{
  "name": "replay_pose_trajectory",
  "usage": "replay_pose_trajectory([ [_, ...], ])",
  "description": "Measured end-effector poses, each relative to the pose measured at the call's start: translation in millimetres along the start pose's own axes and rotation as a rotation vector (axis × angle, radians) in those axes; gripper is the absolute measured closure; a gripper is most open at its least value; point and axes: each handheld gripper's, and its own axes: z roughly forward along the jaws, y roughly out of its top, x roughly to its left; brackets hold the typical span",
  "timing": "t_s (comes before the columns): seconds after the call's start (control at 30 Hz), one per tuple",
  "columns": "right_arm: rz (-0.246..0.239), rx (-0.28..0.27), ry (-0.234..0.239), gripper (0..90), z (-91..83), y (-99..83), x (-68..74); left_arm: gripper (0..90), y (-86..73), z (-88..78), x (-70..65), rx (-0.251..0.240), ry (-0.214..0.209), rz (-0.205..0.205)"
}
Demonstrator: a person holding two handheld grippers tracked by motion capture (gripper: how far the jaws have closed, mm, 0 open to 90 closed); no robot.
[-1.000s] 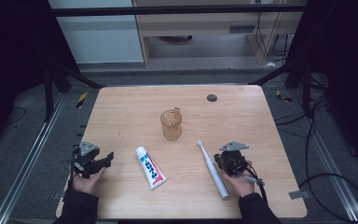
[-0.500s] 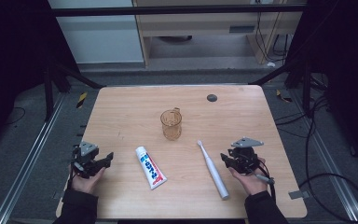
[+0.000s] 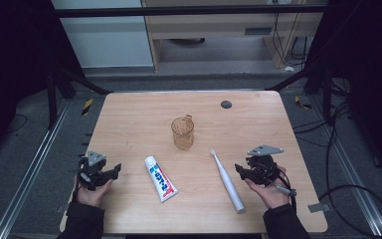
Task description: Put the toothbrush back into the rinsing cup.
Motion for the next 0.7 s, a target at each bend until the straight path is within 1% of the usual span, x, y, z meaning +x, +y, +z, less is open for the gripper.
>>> replay_pose_trajectory([
  [0.17, 0.004, 0.036, 0.007, 48.4, -0.2, 2.6, 4.5, 35.7, -0.2, 0.9, 0.2, 0.01, -0.001, -0.002],
  [0.23, 0.007, 0.062, 0.01, 48.5, 0.8, 3.5, 7.2, 35.5, -0.3, 1.3, 0.4, 0.014, -0.003, -0.004],
  [0.4, 0.0, 0.094, 0.019, 49.3, 5.5, 4.9, 12.6, 33.2, -0.3, 2.3, 0.7, 0.026, -0.004, -0.013],
  [0.47, 0.003, 0.107, 0.022, 50.1, 7.3, 5.3, 14.0, 32.9, -0.4, 2.6, 0.9, 0.028, -0.002, -0.014],
  [0.53, 0.016, 0.126, 0.033, 50.9, 9.5, 5.9, 16.6, 32.3, -0.3, 2.5, 0.9, 0.028, -0.002, -0.017],
  [0.57, 0.014, 0.133, 0.033, 51.0, 10.5, 5.9, 17.2, 32.3, -0.3, 2.4, 1.0, 0.029, -0.003, -0.018],
  [0.6, 0.014, 0.153, 0.04, 51.3, 13.5, 6.2, 19.2, 32.1, -0.3, 2.4, 1.0, 0.029, -0.002, -0.018],
  [0.7, 0.013, 0.169, 0.043, 51.3, 17.1, 6.1, 21.3, 31.9, -0.3, 2.6, 1.1, 0.03, -0.002, -0.019],
])
